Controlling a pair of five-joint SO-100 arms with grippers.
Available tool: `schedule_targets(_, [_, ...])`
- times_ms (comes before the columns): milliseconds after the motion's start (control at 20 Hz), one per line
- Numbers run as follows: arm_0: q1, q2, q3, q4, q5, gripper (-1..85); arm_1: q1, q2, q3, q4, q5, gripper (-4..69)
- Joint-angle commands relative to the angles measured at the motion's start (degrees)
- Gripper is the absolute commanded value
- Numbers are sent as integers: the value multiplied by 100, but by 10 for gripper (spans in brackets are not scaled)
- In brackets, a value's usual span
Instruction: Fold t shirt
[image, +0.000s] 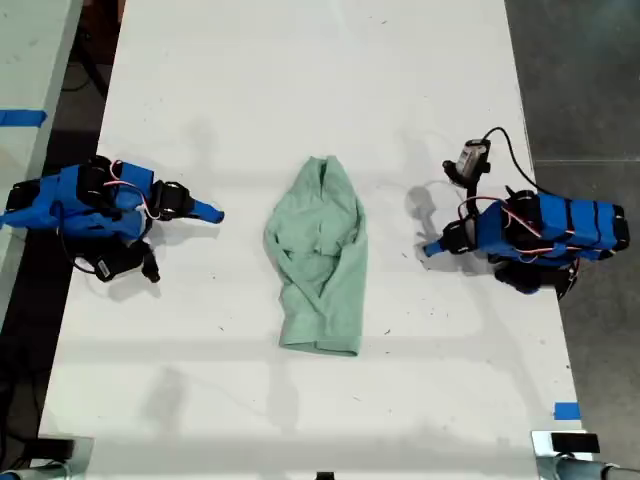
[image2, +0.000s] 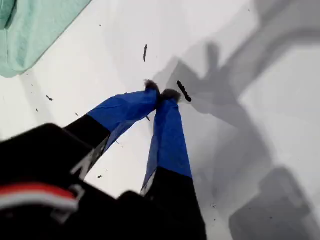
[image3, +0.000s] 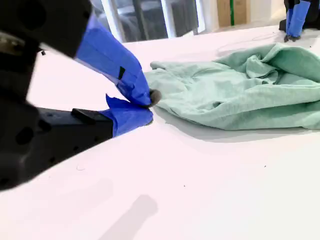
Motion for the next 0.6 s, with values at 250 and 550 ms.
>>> schedule_targets(250, [-70,53,88,-114,-62,-2,26,35,220,-70,-35,23])
schedule_targets(550, [-70,53,97,-114,-62,-2,44,35,220,-70,-18,23])
